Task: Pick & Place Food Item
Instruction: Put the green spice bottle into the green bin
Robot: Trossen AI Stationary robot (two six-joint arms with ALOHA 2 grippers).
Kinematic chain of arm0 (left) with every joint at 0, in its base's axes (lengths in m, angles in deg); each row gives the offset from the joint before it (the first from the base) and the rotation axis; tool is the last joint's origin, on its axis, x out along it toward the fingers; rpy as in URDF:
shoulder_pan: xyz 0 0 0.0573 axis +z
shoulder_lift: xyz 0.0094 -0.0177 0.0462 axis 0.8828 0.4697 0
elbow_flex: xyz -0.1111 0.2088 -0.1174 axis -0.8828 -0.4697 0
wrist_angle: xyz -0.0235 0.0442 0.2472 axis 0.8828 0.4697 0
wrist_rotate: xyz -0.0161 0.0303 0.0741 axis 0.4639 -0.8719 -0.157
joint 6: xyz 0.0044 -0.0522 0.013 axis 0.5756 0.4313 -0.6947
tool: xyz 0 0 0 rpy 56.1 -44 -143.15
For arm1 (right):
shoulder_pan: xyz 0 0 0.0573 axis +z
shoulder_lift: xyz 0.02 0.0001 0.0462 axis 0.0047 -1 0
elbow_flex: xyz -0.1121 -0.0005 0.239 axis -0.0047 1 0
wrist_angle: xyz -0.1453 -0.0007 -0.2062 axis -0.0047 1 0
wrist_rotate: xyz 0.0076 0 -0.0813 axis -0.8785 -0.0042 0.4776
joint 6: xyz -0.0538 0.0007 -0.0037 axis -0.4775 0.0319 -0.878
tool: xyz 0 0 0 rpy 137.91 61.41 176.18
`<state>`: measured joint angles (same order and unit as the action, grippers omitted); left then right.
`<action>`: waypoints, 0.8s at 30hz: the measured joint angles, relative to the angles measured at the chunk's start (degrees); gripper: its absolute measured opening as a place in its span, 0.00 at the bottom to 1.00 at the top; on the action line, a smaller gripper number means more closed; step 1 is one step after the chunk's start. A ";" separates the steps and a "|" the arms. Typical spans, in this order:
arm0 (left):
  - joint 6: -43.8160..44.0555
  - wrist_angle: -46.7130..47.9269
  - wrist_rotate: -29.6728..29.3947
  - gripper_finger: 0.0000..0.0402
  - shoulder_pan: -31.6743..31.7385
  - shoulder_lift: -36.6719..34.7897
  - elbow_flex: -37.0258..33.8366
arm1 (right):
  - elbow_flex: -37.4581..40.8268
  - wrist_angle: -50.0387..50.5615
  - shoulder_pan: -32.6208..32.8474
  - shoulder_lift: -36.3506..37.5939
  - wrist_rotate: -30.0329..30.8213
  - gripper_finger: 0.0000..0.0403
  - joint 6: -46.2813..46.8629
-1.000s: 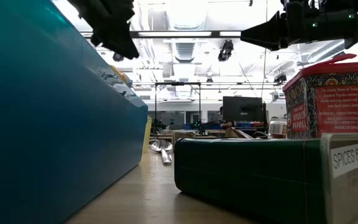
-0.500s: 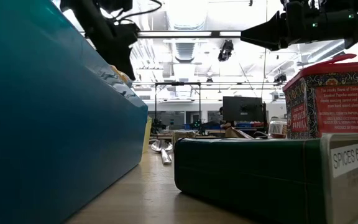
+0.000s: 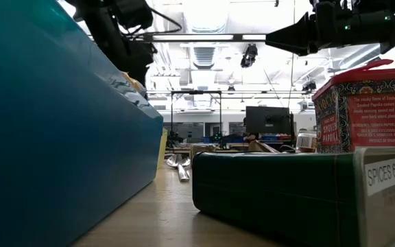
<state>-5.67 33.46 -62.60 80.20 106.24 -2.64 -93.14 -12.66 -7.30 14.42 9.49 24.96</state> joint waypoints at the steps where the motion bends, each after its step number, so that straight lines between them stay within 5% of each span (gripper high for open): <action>1: 0.52 0.32 0.00 0.84 0.10 0.29 0.00 | 0.00 -0.02 -0.02 0.00 0.00 0.53 0.00; 24: 1.96 -0.74 2.87 0.84 -0.17 5.38 -0.83 | 0.00 0.13 0.00 0.02 0.00 0.53 0.00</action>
<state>-3.71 32.72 -59.73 80.03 111.62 -3.47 -93.14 -12.53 -7.30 14.44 9.49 24.96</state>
